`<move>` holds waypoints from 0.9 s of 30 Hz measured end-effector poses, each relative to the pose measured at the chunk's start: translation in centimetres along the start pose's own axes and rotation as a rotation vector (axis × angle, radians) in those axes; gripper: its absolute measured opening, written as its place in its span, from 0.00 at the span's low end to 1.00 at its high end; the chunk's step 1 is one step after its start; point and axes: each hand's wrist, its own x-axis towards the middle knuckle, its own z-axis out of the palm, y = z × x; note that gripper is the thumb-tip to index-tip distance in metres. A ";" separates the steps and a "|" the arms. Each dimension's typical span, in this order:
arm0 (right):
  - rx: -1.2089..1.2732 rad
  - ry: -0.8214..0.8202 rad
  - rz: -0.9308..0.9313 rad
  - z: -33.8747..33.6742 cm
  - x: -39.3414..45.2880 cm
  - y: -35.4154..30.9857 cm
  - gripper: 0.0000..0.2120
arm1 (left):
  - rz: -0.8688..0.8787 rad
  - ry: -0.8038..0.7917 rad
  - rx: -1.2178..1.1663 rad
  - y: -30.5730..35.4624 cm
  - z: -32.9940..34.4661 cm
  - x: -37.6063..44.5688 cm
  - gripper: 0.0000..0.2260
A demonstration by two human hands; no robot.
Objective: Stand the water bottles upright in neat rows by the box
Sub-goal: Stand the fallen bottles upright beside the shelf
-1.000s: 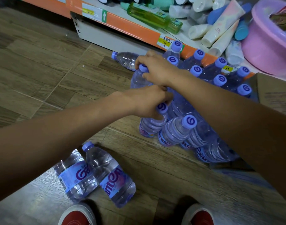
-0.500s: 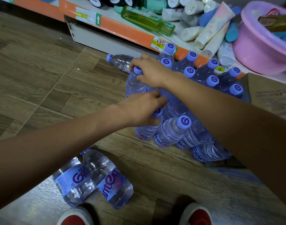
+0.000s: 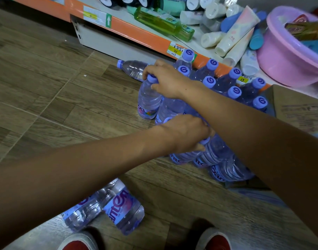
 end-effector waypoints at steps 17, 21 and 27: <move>0.088 0.048 -0.050 0.0 0.5 1.0 0.10 | -0.593 0.737 -0.813 -15.4 3.5 -5.7 0.15; 0.084 0.075 -0.015 -0.3 0.9 0.8 0.11 | -1.059 0.668 -1.096 -25.0 6.7 -4.3 0.09; 0.124 0.054 0.020 -0.5 0.7 0.4 0.11 | -1.157 0.767 -1.441 -31.7 9.1 1.3 0.09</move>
